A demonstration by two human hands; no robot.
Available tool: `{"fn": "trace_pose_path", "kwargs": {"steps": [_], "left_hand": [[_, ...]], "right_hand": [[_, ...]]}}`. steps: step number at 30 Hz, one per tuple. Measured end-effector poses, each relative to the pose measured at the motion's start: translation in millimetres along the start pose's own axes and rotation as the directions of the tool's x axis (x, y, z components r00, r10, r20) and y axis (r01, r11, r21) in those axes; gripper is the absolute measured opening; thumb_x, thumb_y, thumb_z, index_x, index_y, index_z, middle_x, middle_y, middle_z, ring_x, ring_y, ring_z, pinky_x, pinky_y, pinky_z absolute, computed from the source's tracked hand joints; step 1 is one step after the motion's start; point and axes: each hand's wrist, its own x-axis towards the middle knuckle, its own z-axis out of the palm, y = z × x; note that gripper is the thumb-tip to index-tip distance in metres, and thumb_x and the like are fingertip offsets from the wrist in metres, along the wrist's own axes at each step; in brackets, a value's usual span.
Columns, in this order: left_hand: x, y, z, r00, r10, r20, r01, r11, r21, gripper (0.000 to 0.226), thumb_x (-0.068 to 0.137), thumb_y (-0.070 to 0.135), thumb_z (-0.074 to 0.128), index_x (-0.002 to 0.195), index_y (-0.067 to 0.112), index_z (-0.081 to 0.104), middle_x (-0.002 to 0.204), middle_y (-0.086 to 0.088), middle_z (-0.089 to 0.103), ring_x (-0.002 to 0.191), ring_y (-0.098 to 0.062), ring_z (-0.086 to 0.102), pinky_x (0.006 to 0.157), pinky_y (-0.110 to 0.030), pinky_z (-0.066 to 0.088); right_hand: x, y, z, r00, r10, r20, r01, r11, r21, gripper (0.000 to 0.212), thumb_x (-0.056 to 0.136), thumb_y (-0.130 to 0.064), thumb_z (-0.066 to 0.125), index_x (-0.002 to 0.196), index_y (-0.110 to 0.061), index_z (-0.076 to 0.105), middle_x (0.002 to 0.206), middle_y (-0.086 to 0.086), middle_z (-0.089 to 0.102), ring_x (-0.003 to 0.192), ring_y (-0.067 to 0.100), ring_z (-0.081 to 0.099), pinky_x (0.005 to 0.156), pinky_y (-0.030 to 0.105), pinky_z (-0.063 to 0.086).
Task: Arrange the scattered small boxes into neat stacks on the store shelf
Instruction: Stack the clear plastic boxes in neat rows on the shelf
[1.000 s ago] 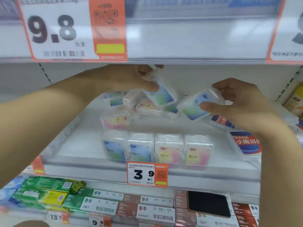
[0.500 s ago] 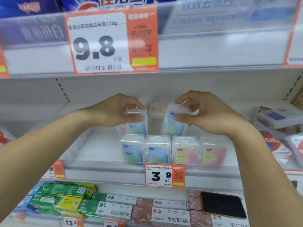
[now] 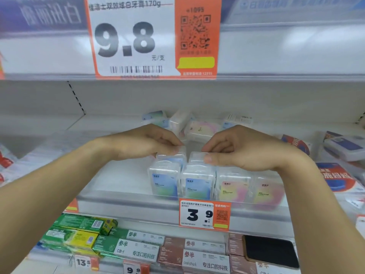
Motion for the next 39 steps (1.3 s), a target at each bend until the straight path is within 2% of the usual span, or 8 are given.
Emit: {"fn": "trace_pose_path", "kwargs": {"steps": [5, 13, 27, 31, 33, 36, 38, 39], "left_hand": [[-0.5, -1.1, 2.5, 0.998, 0.005, 0.063, -0.004, 1.000, -0.009, 0.021, 0.093, 0.031, 0.062, 0.112, 0.026, 0.071, 0.118, 0.004, 0.068, 0.118, -0.017, 0.057, 0.110, -0.045, 0.038], [-5.8, -6.4, 11.7, 1.000, 0.020, -0.009, -0.019, 0.995, 0.097, 0.037, 0.084, 0.061, 0.055, 0.111, 0.037, 0.067, 0.112, 0.019, 0.067, 0.109, 0.002, 0.059, 0.105, -0.028, 0.041], [-9.4, -13.0, 13.0, 0.995, 0.069, -0.069, -0.055, 0.980, 0.191, 0.047, 0.081, 0.068, 0.050, 0.109, 0.034, 0.066, 0.112, 0.016, 0.067, 0.108, -0.007, 0.059, 0.101, -0.034, 0.044], [-10.9, -12.4, 12.0, 0.997, 0.063, -0.035, -0.054, 0.972, 0.230, 0.046, 0.083, 0.067, 0.047, 0.112, 0.036, 0.065, 0.114, 0.019, 0.066, 0.108, 0.000, 0.058, 0.098, -0.022, 0.044], [-11.4, -8.6, 8.3, 0.991, 0.078, -0.107, -0.057, 0.981, 0.186, 0.033, 0.090, 0.056, 0.050, 0.109, 0.035, 0.067, 0.110, 0.019, 0.068, 0.104, 0.002, 0.060, 0.093, -0.017, 0.046], [-0.2, -8.0, -0.7, 0.891, 0.100, -0.442, -0.093, 0.995, 0.037, 0.025, 0.091, 0.045, 0.058, 0.093, 0.024, 0.071, 0.088, 0.009, 0.072, 0.085, -0.010, 0.067, 0.079, -0.028, 0.053], [16.4, -8.4, -7.5, 0.800, 0.123, -0.588, -0.033, 0.986, 0.161, 0.018, 0.091, 0.034, 0.059, 0.088, 0.019, 0.070, 0.084, 0.005, 0.069, 0.081, -0.016, 0.064, 0.074, -0.027, 0.051], [24.6, -8.3, -10.8, 0.807, 0.108, -0.580, 0.051, 0.967, 0.250, 0.020, 0.091, 0.034, 0.058, 0.089, 0.017, 0.068, 0.087, 0.004, 0.067, 0.084, -0.018, 0.062, 0.075, -0.027, 0.049]], "right_hand": [[0.2, -6.1, 1.5, 0.999, 0.041, 0.002, -0.040, 0.993, -0.109, 0.028, 0.083, -0.053, 0.069, 0.105, -0.035, 0.071, 0.103, -0.014, 0.071, 0.093, 0.002, 0.067, 0.094, 0.032, 0.052], [-1.4, -12.8, 2.6, 0.998, 0.069, 0.000, -0.068, 0.990, -0.120, 0.029, 0.082, -0.053, 0.069, 0.105, -0.036, 0.070, 0.103, -0.015, 0.070, 0.090, 0.002, 0.066, 0.092, 0.029, 0.053], [3.8, -12.8, 4.8, 0.998, 0.068, 0.016, -0.065, 0.992, -0.109, 0.027, 0.081, -0.054, 0.070, 0.101, -0.037, 0.071, 0.099, -0.015, 0.072, 0.088, 0.002, 0.068, 0.090, 0.030, 0.054], [1.0, -12.8, 1.5, 0.996, 0.072, 0.047, -0.068, 0.994, -0.080, 0.031, 0.079, -0.058, 0.069, 0.103, -0.039, 0.070, 0.100, -0.017, 0.072, 0.087, 0.000, 0.069, 0.089, 0.027, 0.054], [-2.2, -12.8, -3.1, 0.997, 0.074, 0.018, -0.074, 0.997, -0.010, 0.027, 0.081, -0.054, 0.069, 0.103, -0.038, 0.071, 0.099, -0.016, 0.073, 0.083, 0.002, 0.071, 0.086, 0.027, 0.057], [5.5, -12.4, -12.3, 0.981, 0.038, -0.188, -0.030, 0.999, 0.041, 0.015, 0.085, -0.040, 0.068, 0.094, -0.030, 0.074, 0.093, -0.006, 0.074, 0.082, 0.015, 0.072, 0.080, 0.037, 0.059], [24.0, -13.6, -21.4, 0.966, 0.017, -0.257, -0.053, 0.990, -0.134, 0.014, 0.089, -0.036, 0.064, 0.092, -0.026, 0.074, 0.097, -0.002, 0.072, 0.080, 0.018, 0.068, 0.075, 0.035, 0.055], [36.3, -15.6, -26.5, 0.969, 0.027, -0.246, -0.089, 0.966, -0.243, 0.015, 0.090, -0.032, 0.062, 0.091, -0.024, 0.075, 0.100, -0.001, 0.072, 0.083, 0.020, 0.066, 0.077, 0.034, 0.054]]}}
